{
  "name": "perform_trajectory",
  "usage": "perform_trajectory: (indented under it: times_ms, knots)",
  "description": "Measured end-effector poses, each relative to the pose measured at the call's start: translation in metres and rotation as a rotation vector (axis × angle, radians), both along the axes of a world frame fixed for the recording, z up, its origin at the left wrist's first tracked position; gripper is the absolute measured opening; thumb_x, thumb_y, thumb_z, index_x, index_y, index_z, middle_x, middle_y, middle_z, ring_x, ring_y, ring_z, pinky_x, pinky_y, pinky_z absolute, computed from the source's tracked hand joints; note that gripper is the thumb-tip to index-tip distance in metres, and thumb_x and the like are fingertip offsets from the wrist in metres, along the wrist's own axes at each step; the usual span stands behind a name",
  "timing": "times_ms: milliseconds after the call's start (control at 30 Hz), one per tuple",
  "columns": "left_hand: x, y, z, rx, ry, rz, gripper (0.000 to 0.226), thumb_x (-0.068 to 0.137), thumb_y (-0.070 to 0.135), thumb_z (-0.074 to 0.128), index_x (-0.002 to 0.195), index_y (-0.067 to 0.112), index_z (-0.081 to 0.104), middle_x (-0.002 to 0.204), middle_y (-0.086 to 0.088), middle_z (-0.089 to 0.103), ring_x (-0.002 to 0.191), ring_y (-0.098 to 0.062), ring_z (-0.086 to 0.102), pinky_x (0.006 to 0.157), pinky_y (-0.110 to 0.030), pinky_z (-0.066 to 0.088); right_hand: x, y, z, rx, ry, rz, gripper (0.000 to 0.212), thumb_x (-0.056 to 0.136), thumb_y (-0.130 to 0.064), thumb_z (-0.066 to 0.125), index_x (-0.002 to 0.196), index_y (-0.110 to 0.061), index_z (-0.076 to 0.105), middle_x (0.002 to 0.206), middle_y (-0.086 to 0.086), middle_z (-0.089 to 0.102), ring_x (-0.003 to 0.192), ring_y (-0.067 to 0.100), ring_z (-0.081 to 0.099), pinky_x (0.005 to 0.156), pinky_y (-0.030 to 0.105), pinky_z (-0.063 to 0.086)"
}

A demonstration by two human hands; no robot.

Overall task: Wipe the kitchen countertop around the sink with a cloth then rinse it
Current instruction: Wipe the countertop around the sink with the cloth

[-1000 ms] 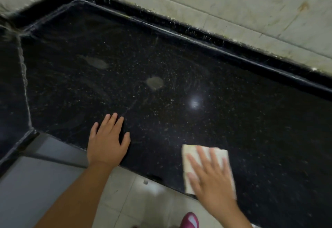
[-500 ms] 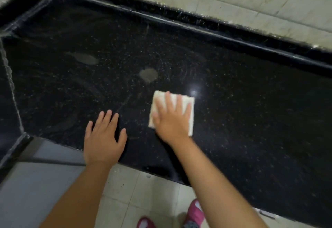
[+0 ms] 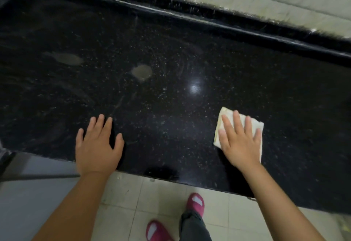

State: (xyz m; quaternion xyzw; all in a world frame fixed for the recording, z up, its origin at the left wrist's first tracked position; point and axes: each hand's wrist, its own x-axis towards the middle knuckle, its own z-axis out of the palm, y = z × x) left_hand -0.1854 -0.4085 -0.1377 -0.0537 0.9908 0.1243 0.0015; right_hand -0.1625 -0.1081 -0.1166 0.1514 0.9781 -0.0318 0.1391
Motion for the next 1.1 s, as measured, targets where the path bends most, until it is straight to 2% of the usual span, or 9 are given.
perform_trajectory:
  times_ms: [300, 433, 533, 600, 733, 833, 933, 1000, 1100]
  knots:
    - [0.001, 0.001, 0.001, 0.033, -0.027, 0.015, 0.082, 0.074, 0.053, 0.009, 0.135, 0.009, 0.042, 0.146, -0.009, 0.034, 0.138, -0.024, 0.024, 0.112, -0.04, 0.01, -0.092, -0.142, -0.008, -0.159, 0.022, 0.436, 0.052, 0.097, -0.044, 0.014, 0.147, -0.034, 0.008, 0.158, -0.002, -0.005, 0.143, 0.032, -0.01, 0.112, 0.055, -0.008]
    - [0.0, 0.002, 0.007, 0.021, -0.048, 0.018, 0.081, 0.075, 0.052, 0.011, 0.135, 0.009, 0.043, 0.146, -0.009, 0.035, 0.138, -0.023, 0.025, 0.112, -0.041, 0.012, -0.037, -0.149, -0.013, -0.132, 0.163, 0.652, 0.047, 0.088, -0.043, 0.027, 0.128, -0.035, 0.051, 0.141, -0.001, 0.048, 0.133, 0.033, 0.031, 0.111, 0.05, 0.016]
    - [0.0, 0.003, 0.01, 0.021, -0.067, 0.026, 0.081, 0.075, 0.053, 0.008, 0.136, 0.011, 0.041, 0.147, -0.007, 0.034, 0.139, -0.021, 0.023, 0.113, -0.039, 0.01, 0.019, -0.097, -0.021, -0.094, 0.095, 0.726, 0.043, 0.097, -0.043, 0.012, 0.13, -0.037, 0.039, 0.141, -0.006, 0.035, 0.144, 0.027, 0.004, 0.109, 0.045, 0.004]
    - [-0.001, 0.003, 0.011, 0.023, -0.065, 0.03, 0.08, 0.076, 0.052, 0.01, 0.135, 0.01, 0.043, 0.146, -0.007, 0.035, 0.138, -0.022, 0.025, 0.113, -0.038, 0.011, 0.036, -0.049, -0.018, -0.074, 0.104, 0.652, 0.047, 0.097, -0.046, 0.002, 0.134, -0.04, 0.031, 0.139, -0.007, 0.033, 0.144, 0.022, -0.002, 0.112, 0.042, 0.002]
    - [-0.001, 0.004, 0.011, 0.038, -0.075, 0.032, 0.076, 0.078, 0.05, 0.013, 0.133, 0.009, 0.047, 0.143, -0.009, 0.04, 0.137, -0.024, 0.029, 0.112, -0.041, 0.014, -0.019, 0.012, -0.002, 0.007, 0.066, 0.307, 0.058, 0.095, -0.05, 0.0, 0.14, -0.03, 0.032, 0.149, 0.003, 0.027, 0.136, 0.03, 0.022, 0.107, 0.052, 0.013]
    - [0.0, 0.002, 0.012, 0.052, -0.078, 0.025, 0.076, 0.078, 0.05, 0.012, 0.133, 0.01, 0.046, 0.144, -0.008, 0.04, 0.137, -0.023, 0.029, 0.112, -0.04, 0.013, -0.077, 0.0, 0.008, -0.075, -0.039, 0.022, 0.051, 0.098, -0.044, 0.014, 0.147, -0.033, 0.011, 0.158, -0.004, -0.006, 0.144, 0.027, -0.008, 0.113, 0.052, -0.003]
    - [-0.001, 0.001, 0.012, 0.054, -0.07, 0.016, 0.076, 0.078, 0.05, 0.012, 0.133, 0.01, 0.046, 0.144, -0.007, 0.04, 0.137, -0.023, 0.029, 0.111, -0.038, 0.011, -0.106, -0.053, 0.011, -0.104, -0.082, 0.079, 0.05, 0.099, -0.041, 0.015, 0.148, -0.033, 0.004, 0.157, -0.005, -0.013, 0.143, 0.028, -0.014, 0.113, 0.053, -0.007]
    - [0.0, 0.0, 0.012, 0.067, -0.065, 0.012, 0.079, 0.077, 0.051, 0.009, 0.135, 0.012, 0.044, 0.146, -0.006, 0.036, 0.138, -0.021, 0.025, 0.112, -0.036, 0.008, -0.102, -0.096, 0.003, -0.102, -0.023, 0.218, 0.049, 0.099, -0.04, 0.019, 0.147, -0.031, 0.016, 0.158, -0.002, 0.002, 0.144, 0.032, 0.0, 0.112, 0.057, 0.002]
    - [0.0, -0.002, 0.017, 0.138, -0.093, -0.007, 0.082, 0.073, 0.055, 0.007, 0.139, 0.015, 0.036, 0.151, -0.001, 0.026, 0.141, -0.016, 0.014, 0.113, -0.032, 0.0, -0.063, -0.15, -0.006, -0.061, 0.12, 0.38, 0.05, 0.094, -0.041, 0.021, 0.12, -0.029, 0.062, 0.132, 0.002, 0.057, 0.124, 0.036, 0.046, 0.101, 0.056, 0.027]
